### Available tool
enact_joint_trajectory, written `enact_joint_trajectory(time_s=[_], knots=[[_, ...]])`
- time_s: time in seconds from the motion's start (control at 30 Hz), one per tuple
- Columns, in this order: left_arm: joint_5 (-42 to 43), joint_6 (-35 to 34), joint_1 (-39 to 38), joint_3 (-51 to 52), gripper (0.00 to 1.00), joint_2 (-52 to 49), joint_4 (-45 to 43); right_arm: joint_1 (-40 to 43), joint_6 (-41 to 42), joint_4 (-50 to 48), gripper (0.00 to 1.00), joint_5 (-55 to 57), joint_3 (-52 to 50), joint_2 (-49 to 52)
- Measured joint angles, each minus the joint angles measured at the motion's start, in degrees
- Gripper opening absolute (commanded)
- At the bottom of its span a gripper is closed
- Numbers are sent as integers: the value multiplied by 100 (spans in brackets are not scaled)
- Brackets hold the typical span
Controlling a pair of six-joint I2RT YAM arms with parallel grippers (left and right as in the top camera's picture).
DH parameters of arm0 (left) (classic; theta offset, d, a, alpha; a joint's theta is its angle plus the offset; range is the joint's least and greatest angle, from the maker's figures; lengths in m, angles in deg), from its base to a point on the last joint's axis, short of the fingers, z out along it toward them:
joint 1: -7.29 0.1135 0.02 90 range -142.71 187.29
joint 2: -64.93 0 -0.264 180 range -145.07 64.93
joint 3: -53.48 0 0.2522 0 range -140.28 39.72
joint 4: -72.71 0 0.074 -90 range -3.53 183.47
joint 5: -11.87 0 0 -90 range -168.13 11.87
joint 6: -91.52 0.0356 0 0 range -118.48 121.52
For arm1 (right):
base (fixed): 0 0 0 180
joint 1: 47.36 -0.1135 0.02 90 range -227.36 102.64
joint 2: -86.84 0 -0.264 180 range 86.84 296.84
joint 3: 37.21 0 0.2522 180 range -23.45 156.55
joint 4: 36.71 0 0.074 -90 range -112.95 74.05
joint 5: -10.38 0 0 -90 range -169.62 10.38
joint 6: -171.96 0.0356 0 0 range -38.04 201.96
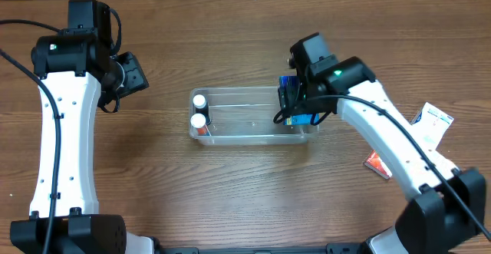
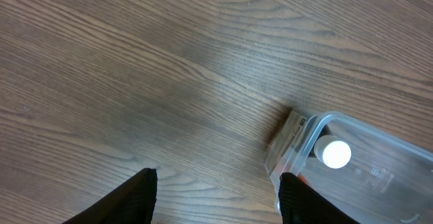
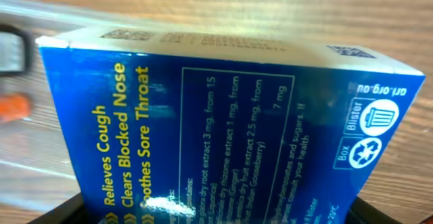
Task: Pack container
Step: 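Place the blue box upright in the container's right end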
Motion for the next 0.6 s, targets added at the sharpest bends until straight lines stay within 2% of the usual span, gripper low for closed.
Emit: enact_joint_trajectory(time_s=[0.13,0.3,0.5,0.6], knots=[[0,0,0,0,60,0,2,2,17,-199,79,-7,-223,483],[0,0,0,0,60,0,2,-9,24,-275,93,-7,-229,619],[0,0,0,0,60,0,2,-9,17,-317,95,0,-229,619],[0,0,0,0,60,0,4,-9,28,-44,100,203,-46,570]])
